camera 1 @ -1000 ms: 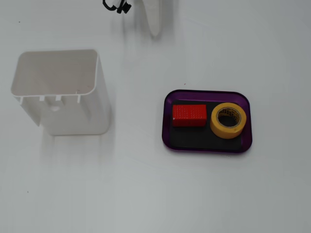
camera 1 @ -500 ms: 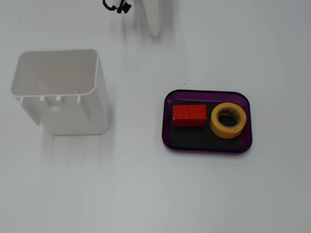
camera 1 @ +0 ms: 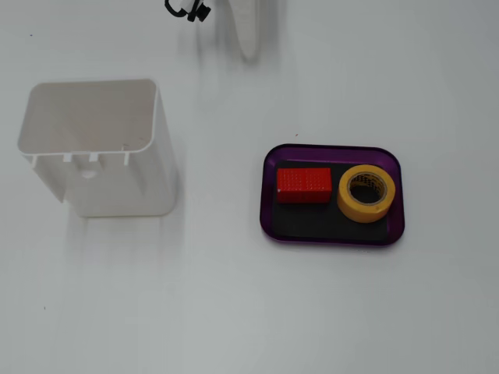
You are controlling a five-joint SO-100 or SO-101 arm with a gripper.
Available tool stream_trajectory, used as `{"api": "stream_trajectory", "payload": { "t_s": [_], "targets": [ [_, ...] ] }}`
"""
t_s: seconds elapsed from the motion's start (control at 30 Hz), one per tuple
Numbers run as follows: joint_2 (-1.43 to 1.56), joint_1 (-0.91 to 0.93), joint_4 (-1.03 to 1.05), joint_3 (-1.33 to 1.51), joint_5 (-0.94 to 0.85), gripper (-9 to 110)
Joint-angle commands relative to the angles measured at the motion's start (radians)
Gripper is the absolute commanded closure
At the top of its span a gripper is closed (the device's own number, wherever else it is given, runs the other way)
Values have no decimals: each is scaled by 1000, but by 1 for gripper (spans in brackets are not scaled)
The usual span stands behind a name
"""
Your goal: Pick up the yellow tape and place it in the box.
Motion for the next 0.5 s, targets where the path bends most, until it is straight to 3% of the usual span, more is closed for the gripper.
{"api": "stream_trajectory", "payload": {
  "t_s": [0.0,0.47],
  "targets": [
    [57,3,-3,8,3,102],
    [57,3,-3,8,3,102]
  ]
}}
